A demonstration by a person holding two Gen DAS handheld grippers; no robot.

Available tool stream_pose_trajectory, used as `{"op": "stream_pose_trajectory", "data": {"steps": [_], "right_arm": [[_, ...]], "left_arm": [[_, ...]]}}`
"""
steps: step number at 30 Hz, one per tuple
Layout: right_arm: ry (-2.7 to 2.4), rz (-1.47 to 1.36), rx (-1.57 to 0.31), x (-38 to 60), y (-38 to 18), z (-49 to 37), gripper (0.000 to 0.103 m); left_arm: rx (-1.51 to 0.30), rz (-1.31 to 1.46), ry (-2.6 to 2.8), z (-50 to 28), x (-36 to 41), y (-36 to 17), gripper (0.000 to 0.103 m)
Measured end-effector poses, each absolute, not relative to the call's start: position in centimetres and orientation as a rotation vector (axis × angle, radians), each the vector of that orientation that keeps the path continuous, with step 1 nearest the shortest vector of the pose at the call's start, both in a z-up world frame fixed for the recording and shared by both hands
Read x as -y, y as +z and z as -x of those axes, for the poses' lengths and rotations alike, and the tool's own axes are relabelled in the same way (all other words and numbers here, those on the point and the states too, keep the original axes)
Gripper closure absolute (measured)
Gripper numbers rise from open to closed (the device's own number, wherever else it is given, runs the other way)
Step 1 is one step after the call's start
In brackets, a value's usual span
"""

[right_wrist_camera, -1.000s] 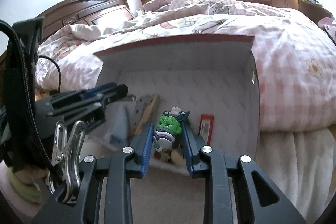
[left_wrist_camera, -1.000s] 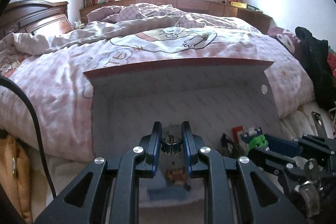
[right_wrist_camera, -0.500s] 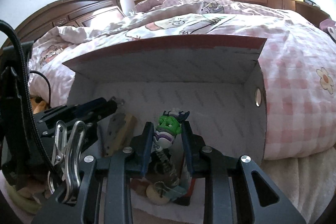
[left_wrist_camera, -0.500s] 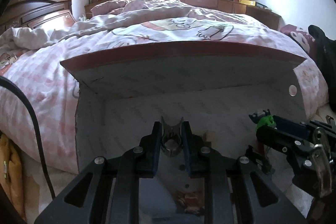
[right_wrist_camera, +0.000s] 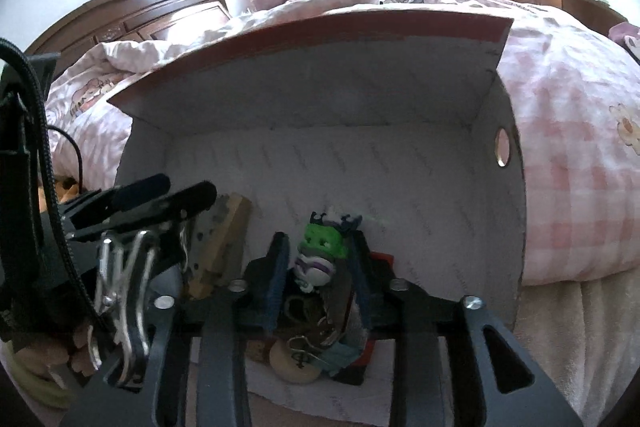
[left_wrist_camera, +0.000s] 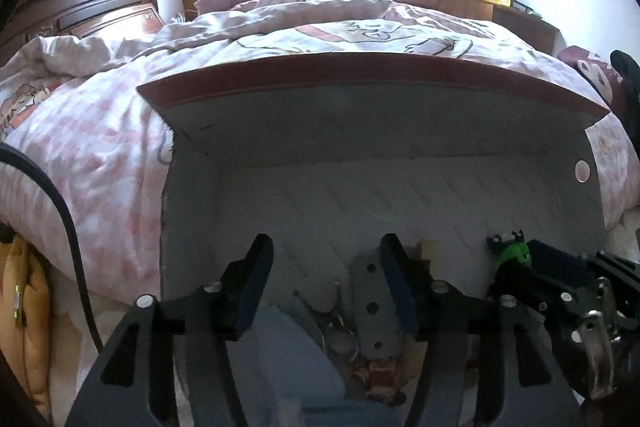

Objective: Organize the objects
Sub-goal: 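Open left tool to release the clip while right tool releases the figurine in the box, then withdraw both tools from the box back over the towel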

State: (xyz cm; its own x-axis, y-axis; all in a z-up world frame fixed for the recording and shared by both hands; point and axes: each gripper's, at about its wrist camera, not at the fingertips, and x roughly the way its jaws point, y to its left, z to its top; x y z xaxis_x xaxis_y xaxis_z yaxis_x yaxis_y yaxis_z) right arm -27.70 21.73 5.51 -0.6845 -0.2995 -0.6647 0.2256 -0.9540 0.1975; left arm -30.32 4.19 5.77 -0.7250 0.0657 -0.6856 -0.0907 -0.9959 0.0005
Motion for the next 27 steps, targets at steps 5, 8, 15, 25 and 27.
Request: {"op": "stream_pose_trajectory", "data": {"steps": [5, 8, 15, 25, 27], "right_arm": [[-2.641, -1.026, 0.137, -21.6, 6.3, 26.8, 0.057], [-2.641, -1.017, 0.125, -21.3, 6.7, 26.4, 0.056], [-2.637, -1.01, 0.111, -21.1, 7.3, 25.3, 0.055], [-2.631, -1.023, 0.14, -21.2, 8.2, 22.7, 0.054], [-2.624, -1.027, 0.14, -21.1, 8.5, 21.7, 0.054]], "left_arm": [[-0.055, 1.148, 2.845, 29.8, -3.9, 5.8, 0.045], [-0.048, 1.153, 2.843, 29.2, -3.8, 6.0, 0.045], [-0.071, 1.146, 2.844, 27.8, -4.0, 6.9, 0.045], [-0.06, 1.154, 2.846, 24.4, -3.7, 8.4, 0.045], [-0.058, 1.153, 2.846, 23.3, -3.6, 8.7, 0.045]]}}
